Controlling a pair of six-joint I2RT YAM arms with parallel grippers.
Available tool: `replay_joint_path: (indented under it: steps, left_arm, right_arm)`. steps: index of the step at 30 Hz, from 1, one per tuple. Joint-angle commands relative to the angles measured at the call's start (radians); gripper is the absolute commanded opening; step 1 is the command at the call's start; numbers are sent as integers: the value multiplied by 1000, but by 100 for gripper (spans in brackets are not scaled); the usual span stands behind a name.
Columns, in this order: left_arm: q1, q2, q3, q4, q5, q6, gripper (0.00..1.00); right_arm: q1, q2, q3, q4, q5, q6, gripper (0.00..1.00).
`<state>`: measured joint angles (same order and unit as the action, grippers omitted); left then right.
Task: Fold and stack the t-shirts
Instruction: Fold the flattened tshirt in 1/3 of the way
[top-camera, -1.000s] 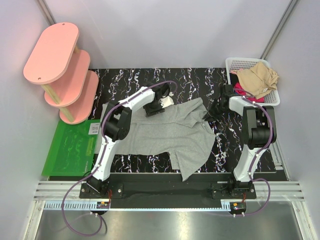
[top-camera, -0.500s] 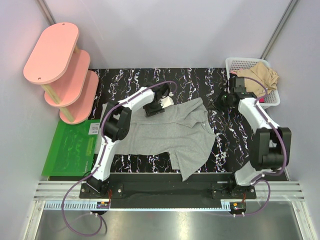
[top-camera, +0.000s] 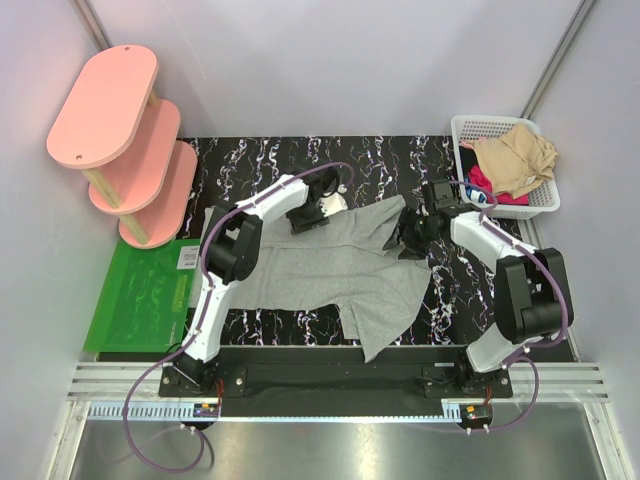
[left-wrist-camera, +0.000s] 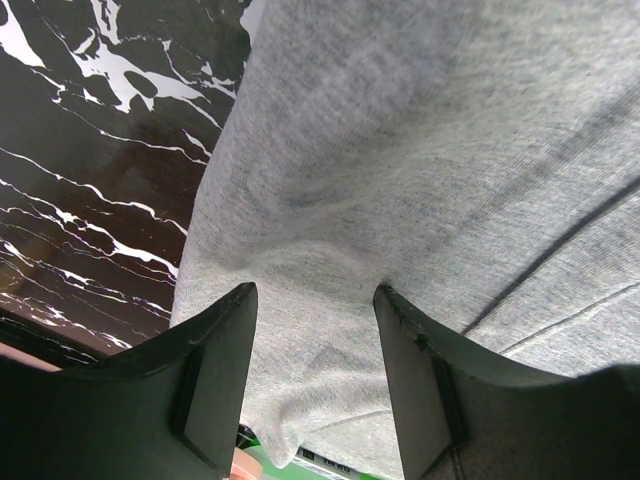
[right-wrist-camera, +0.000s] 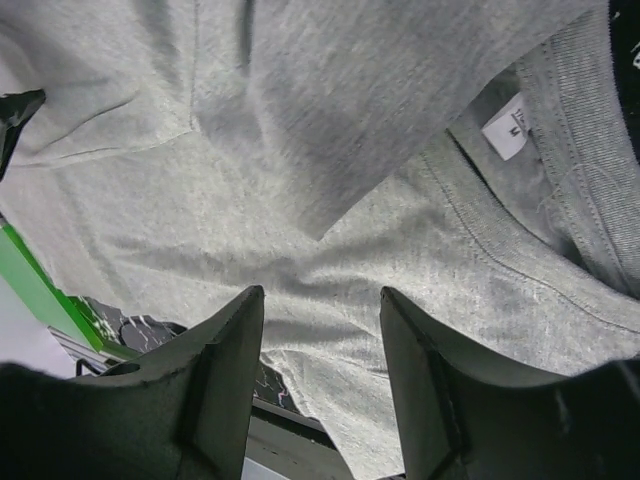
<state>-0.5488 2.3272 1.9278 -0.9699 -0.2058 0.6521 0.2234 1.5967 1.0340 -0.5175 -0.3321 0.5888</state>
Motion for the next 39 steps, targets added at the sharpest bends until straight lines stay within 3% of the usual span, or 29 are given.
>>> replay_joint_path:
  steps: [1,12,21,26,28,39]
  left_arm:
    - [1,-14,-26,-6,28,-17,56]
    - [1,-20,-29,-9,29,-17,56]
    - [1,-15,-32,-7,32,-16,56]
    - [3,-20,-44,-3,28,-12,55]
    - [3,-22,-47,0,23,-9,55]
    - [4,-29,-59,11,28,-11,55]
  right_arm:
    - [-6,20,17,65,10,6,58]
    - [-4,123,41,152,8,20,47]
    - [13,177,116,186,-27,36,33]
    - [27,148,123,186,-42,43,7]
    - [31,111,117,180,-50,52,1]
    - [94,-122,60,37,-28,60,0]
